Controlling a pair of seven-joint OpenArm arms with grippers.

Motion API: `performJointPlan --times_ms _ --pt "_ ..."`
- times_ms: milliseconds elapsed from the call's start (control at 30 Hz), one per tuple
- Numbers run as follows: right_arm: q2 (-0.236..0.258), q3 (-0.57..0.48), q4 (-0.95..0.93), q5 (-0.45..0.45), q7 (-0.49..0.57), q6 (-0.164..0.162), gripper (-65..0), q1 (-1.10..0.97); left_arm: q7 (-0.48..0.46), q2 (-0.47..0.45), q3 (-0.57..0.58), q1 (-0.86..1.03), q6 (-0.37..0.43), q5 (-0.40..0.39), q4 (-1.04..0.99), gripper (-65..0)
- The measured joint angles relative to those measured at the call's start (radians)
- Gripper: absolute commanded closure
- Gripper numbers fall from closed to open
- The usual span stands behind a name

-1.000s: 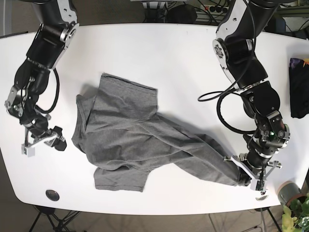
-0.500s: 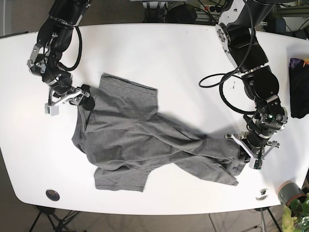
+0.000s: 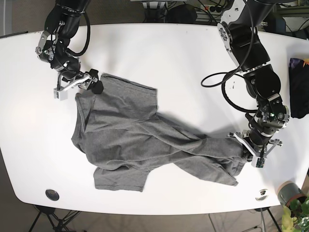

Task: Fold the T-shirt properly
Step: 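Regrasp the shirt's collar edge with the right gripper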

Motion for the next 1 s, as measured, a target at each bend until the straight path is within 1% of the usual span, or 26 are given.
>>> performJointPlan --times_ms 133,200,267,367,500,633,733,767,867,900,933,967,1000 --pt "-0.008 -0.041 -0.040 0.003 -0.011 0.003 -40.0 -0.011 0.000 0.001 0.000 0.016 0.000 0.000 0.000 0.0" --pt "-0.008 -0.055 -0.061 0.012 0.006 0.004 -39.8 -0.009 0.003 0.001 0.000 0.016 -0.011 0.000 0.000 0.0" --pt "-0.006 -0.071 -0.087 0.022 0.031 0.012 -39.6 0.004 0.002 0.001 0.000 0.014 -0.032 0.000 0.000 0.0" --pt "-0.006 -0.102 -0.127 0.030 0.084 0.012 -39.6 0.022 0.001 0.003 -0.001 0.015 -0.061 0.000 0.000 0.0" --pt "-0.007 -0.169 -0.165 0.034 0.137 0.023 -39.6 0.040 -0.004 0.003 -0.002 0.041 -0.064 -0.001 0.000 0.0" --pt "-0.009 -0.200 -0.171 0.030 0.131 0.021 -39.5 0.064 0.005 0.003 -0.003 0.059 -0.065 0.004 0.000 0.0" --pt "-0.009 -0.207 -0.175 0.014 0.124 0.013 -39.3 0.088 0.002 0.003 -0.003 0.050 -0.064 0.003 0.000 0.0" --pt "-0.011 -0.208 -0.179 0.010 0.124 0.005 -39.3 0.097 0.002 0.003 -0.003 0.048 -0.064 0.000 0.000 0.0" --pt "-0.010 -0.207 -0.214 0.008 0.144 0.004 -39.0 0.122 -0.001 0.003 -0.003 0.054 -0.064 -0.002 0.000 0.0" --pt "-0.007 -0.204 -0.233 0.017 0.155 0.011 -38.2 0.131 -0.002 0.001 -0.003 0.062 -0.064 0.000 0.000 0.0" --pt "-0.003 -0.199 -0.246 0.021 0.156 0.008 -35.7 0.139 -0.002 0.001 -0.002 0.066 -0.064 0.000 0.000 0.0" --pt "0.003 -0.193 -0.262 0.031 0.154 0.022 -32.2 0.146 -0.002 0.001 -0.003 0.072 -0.065 -0.001 0.000 0.0" --pt "0.009 -0.186 -0.274 0.030 0.160 0.021 -27.1 0.152 0.000 0.000 -0.003 0.079 -0.065 0.000 0.000 0.0"
